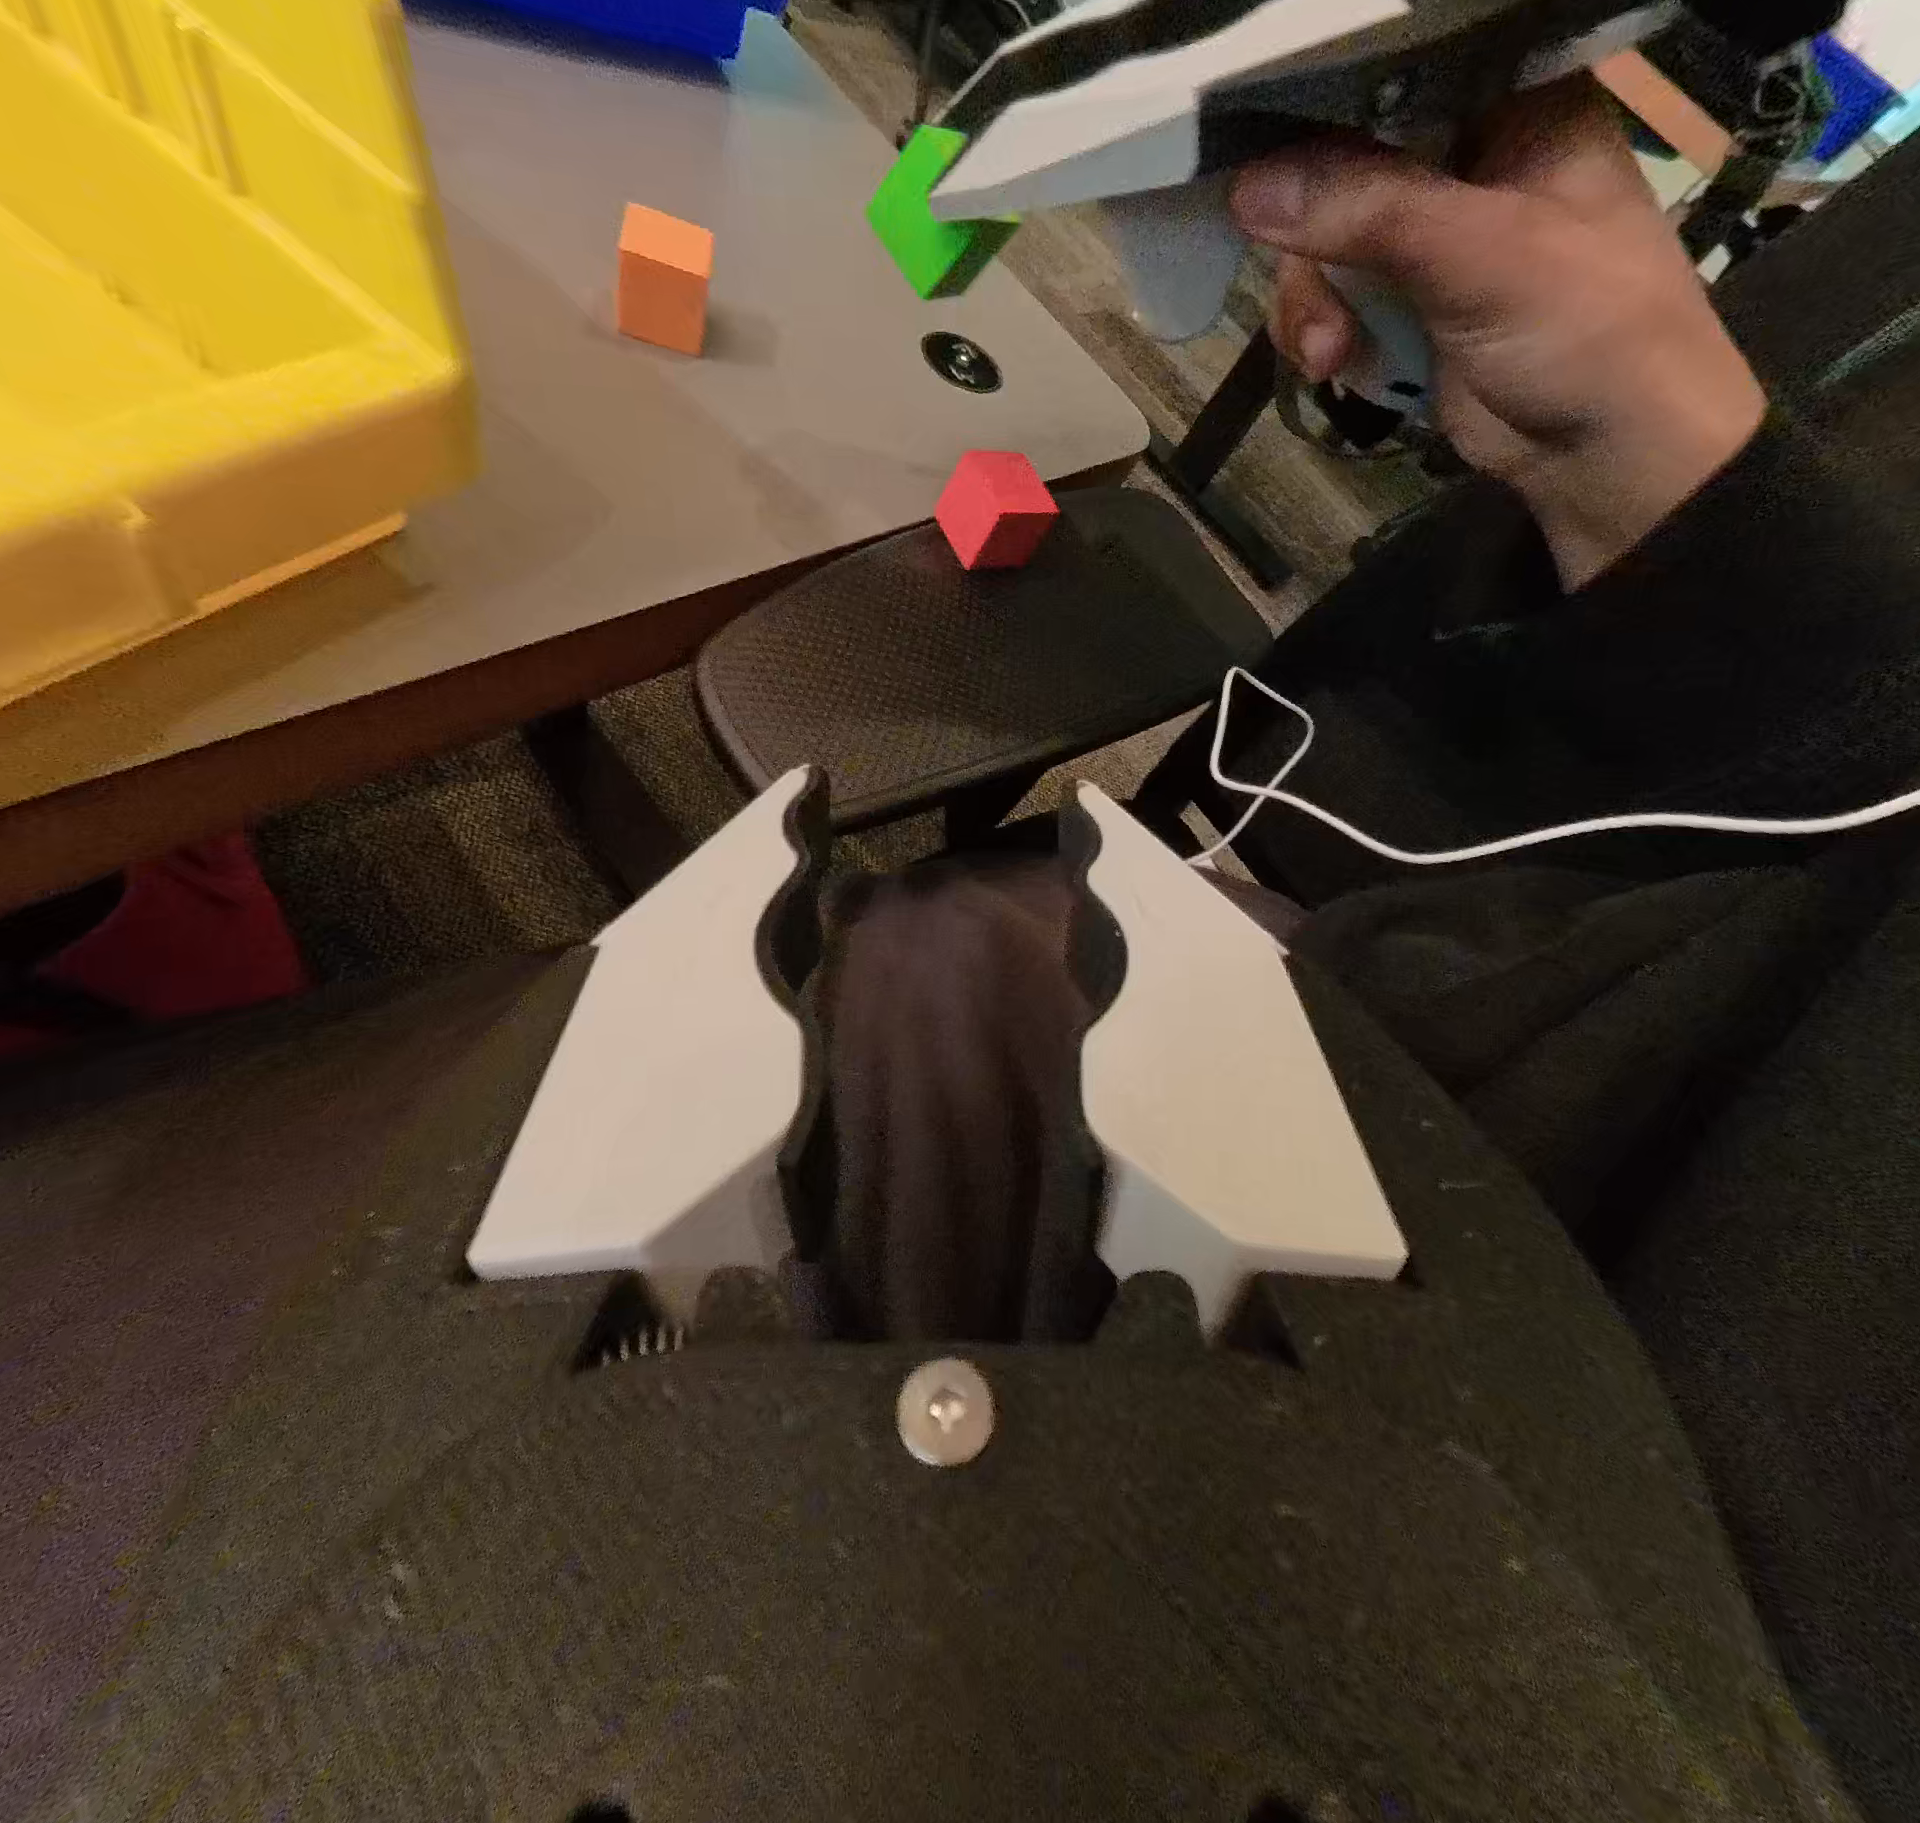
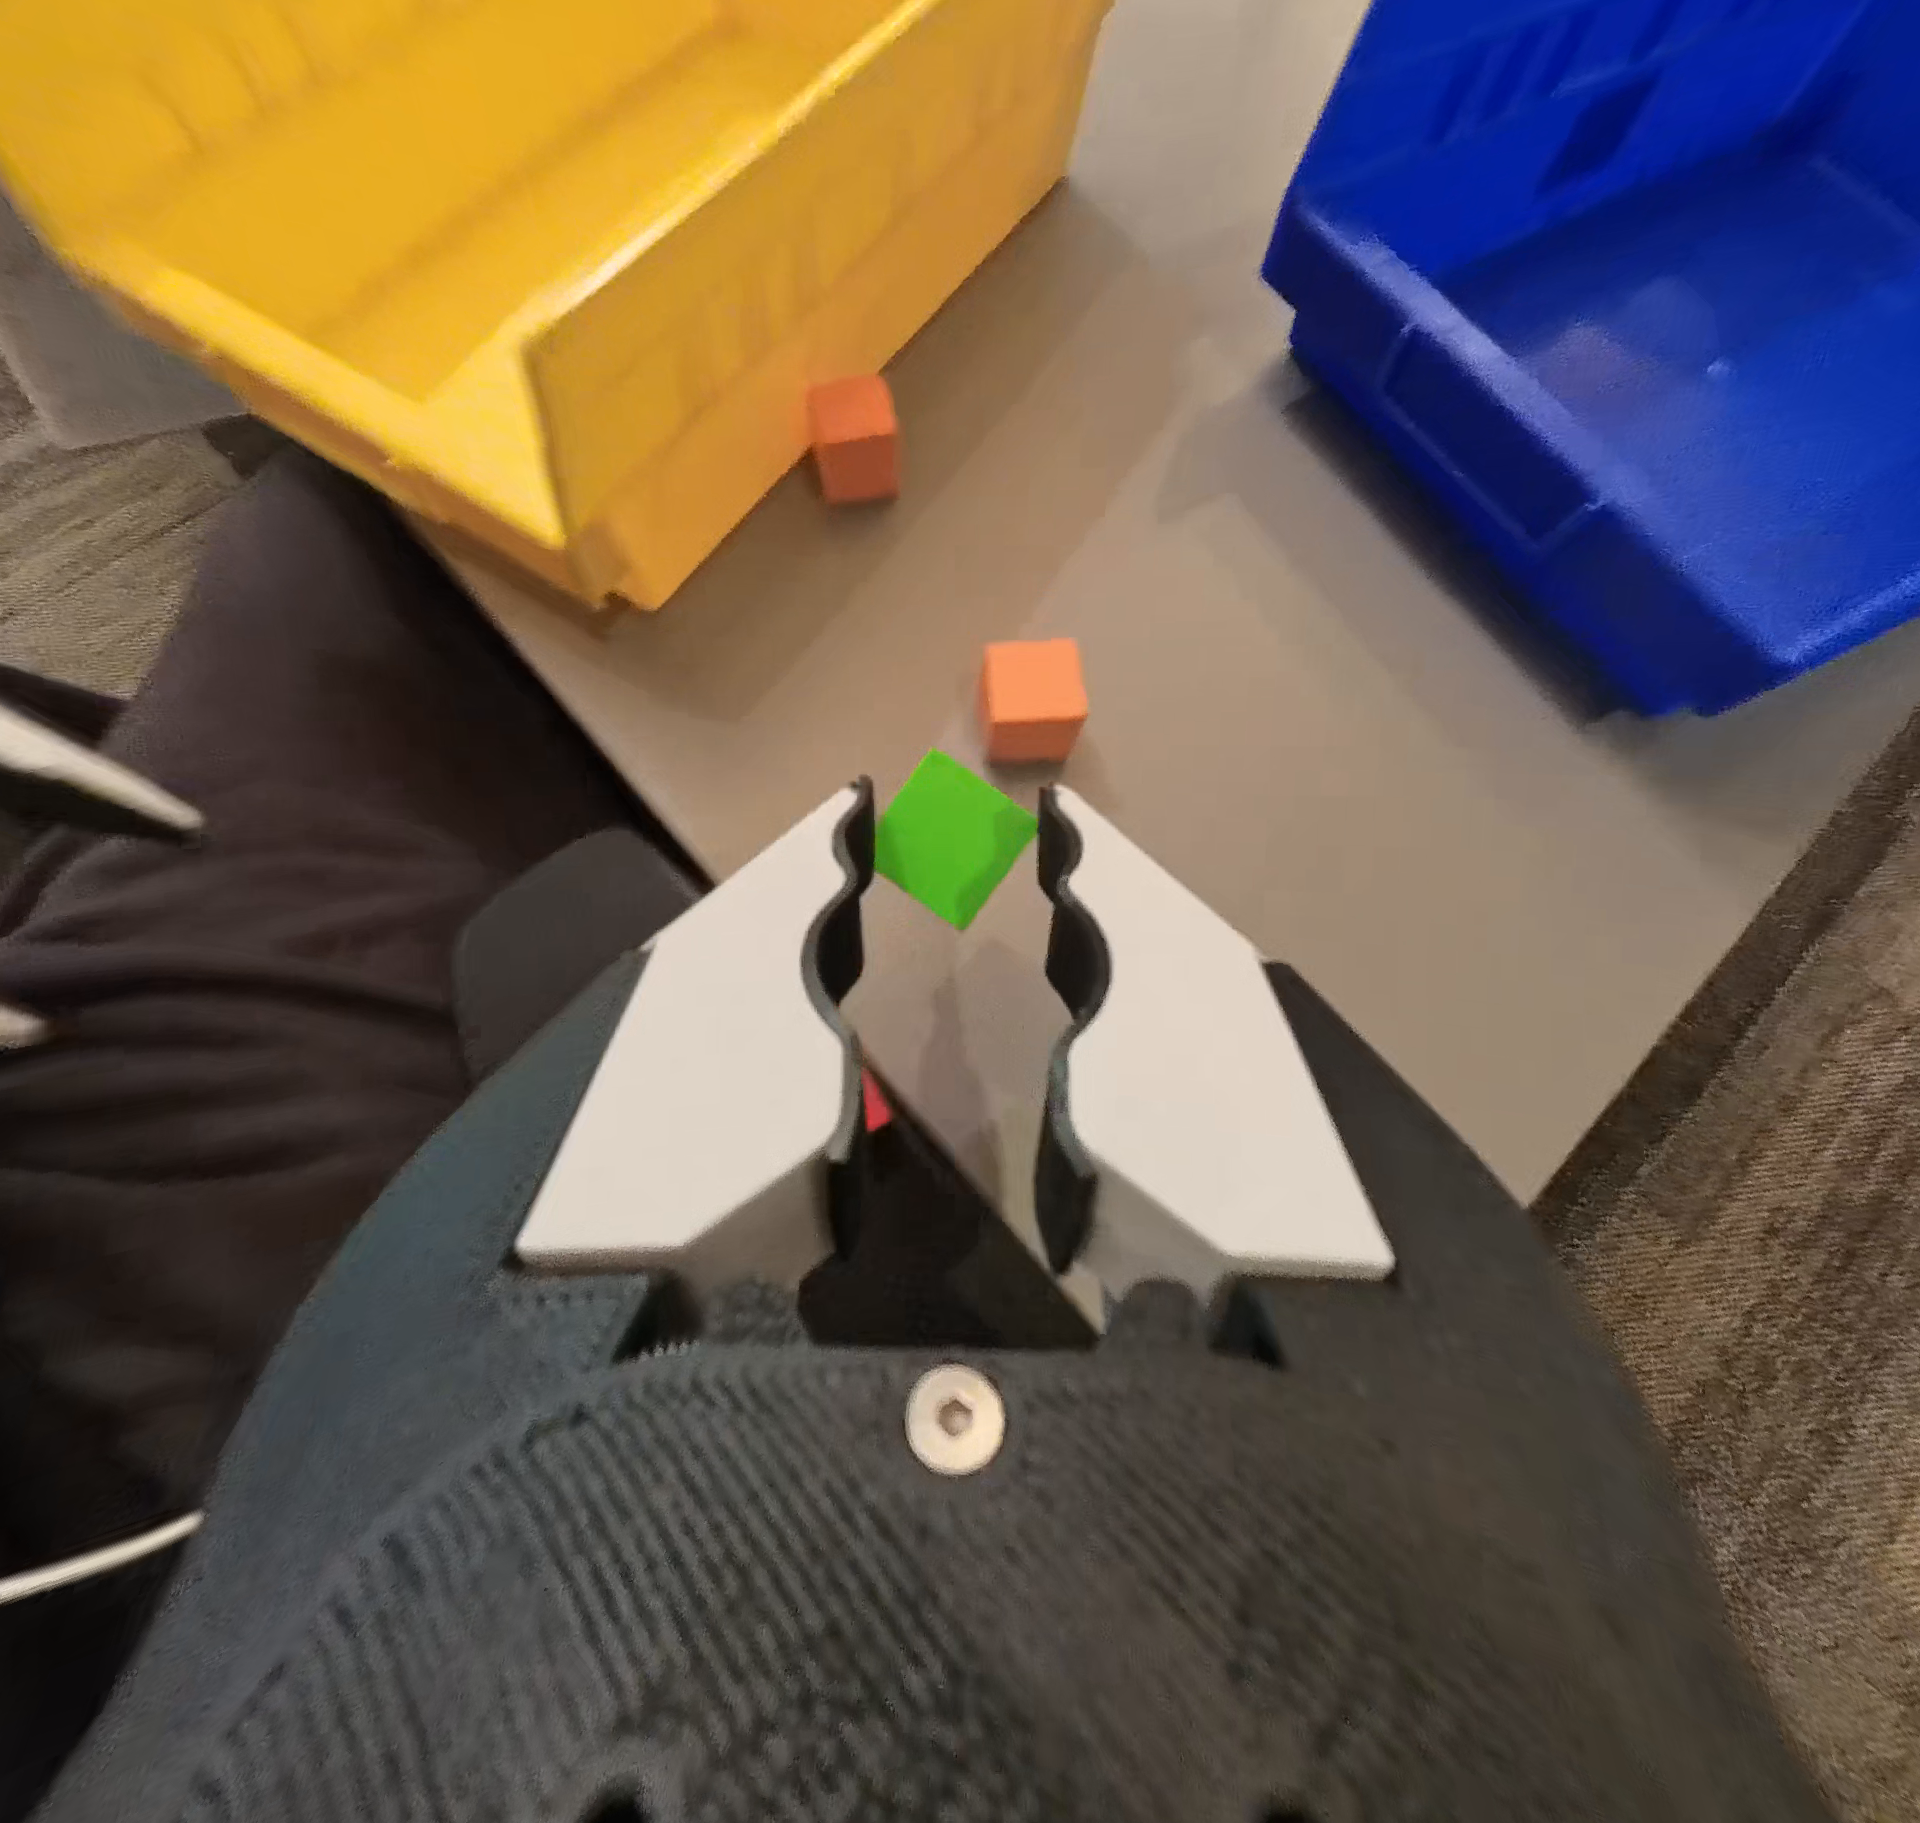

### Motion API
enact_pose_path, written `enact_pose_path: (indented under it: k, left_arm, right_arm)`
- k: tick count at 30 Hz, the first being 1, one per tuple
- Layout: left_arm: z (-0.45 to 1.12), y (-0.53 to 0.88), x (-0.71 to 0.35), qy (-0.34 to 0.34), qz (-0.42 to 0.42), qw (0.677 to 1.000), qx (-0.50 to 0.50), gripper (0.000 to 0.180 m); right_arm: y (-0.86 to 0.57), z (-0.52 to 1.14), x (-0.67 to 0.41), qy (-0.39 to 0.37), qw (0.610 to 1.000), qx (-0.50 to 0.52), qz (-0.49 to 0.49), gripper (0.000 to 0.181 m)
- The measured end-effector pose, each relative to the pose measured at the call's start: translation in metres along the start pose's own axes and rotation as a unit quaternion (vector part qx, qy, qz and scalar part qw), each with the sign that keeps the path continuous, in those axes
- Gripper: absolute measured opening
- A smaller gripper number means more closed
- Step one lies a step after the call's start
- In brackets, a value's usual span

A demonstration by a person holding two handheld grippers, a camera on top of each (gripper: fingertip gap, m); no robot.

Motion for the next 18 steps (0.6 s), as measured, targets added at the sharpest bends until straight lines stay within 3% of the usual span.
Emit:
enact_pose_path:
  k: [6,11,14,18]
  left_arm:
    - [-0.003,0.010,-0.004,-0.006,0.002,1.000,-0.022,0.041]
    - [-0.002,0.018,-0.007,-0.010,-0.007,0.999,-0.030,0.041]
    - [0.000,0.023,-0.011,-0.014,-0.005,0.999,-0.035,0.041]
    - [-0.001,0.026,-0.024,-0.040,0.028,0.997,-0.058,0.041]
  right_arm:
    - [-0.026,0.053,-0.024,0.010,1.000,-0.020,0.001,0.030]
    - [-0.032,0.082,-0.028,0.077,0.997,-0.024,-0.015,0.039]
    - [-0.031,0.064,-0.028,0.051,0.999,-0.001,-0.016,0.059]
    - [-0.021,0.018,-0.005,0.012,0.999,-0.016,0.034,0.058]
Point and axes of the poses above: each gripper's, where its closed fingertips meet, z out along the fingers, x out of its underside, y = z × x across the jaws, the point moved 10 cm from there along -z, back along the fingers, and after that the axes turned 4 degrees about -z, right-handed, at the moved point
